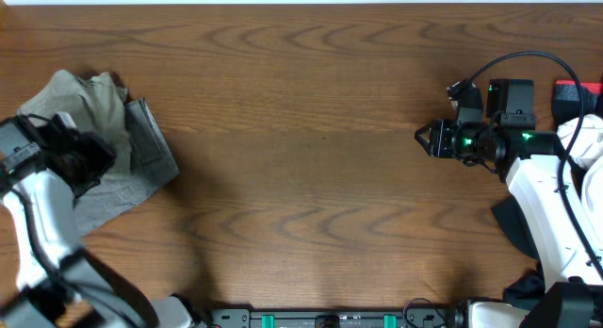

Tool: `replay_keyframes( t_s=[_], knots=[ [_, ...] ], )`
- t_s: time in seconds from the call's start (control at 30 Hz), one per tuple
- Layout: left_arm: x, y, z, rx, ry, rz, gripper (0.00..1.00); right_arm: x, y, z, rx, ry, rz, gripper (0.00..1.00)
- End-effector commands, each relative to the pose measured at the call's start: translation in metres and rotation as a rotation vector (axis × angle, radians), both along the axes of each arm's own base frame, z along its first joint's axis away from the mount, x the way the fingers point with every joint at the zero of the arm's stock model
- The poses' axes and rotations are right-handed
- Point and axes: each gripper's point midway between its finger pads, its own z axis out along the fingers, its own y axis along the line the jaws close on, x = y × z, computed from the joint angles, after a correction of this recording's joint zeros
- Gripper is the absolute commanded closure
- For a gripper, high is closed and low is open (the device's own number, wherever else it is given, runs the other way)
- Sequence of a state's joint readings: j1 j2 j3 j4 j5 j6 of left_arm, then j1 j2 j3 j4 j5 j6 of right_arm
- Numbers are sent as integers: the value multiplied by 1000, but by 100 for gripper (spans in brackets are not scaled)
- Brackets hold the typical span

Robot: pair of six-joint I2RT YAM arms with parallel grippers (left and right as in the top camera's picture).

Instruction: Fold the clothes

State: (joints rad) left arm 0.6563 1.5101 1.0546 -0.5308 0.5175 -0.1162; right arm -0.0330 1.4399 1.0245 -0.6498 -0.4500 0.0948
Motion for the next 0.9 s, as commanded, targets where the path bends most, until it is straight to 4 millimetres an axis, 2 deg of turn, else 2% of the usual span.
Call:
replay_keyframes(
  t_s=[0.0,0.1,0.17,0.33,0.43,0.53,0.57,0.67,0.73,0.87],
  knots=[
    [4,-21,57,-64,-160,17,94,1,6,3,10,-6,18,60],
    [-2,-27,83,-74,-217,50,94,2,6,3,10,-8,18,60],
    [-9,-32,85,-88,-203,68,94,2,6,3,10,-9,18,60],
    [-29,-34,50,-79,-35,120,88,3,6,3,9,-12,18,60],
    [-29,-42,38,-77,-4,85,83,3,6,3,9,-12,18,60],
    [-24,-46,34,-73,1,56,83,3,6,3,10,-12,18,61],
    [-22,-46,34,-68,-4,49,75,3,6,3,10,-12,18,60],
    [-14,-47,37,-54,-29,34,66,3,6,3,10,-12,18,60],
    [-12,-50,37,-54,-34,23,44,3,6,3,10,-12,18,60],
    [-19,-59,32,-69,7,0,32,2,6,3,10,-11,18,61]
  ],
)
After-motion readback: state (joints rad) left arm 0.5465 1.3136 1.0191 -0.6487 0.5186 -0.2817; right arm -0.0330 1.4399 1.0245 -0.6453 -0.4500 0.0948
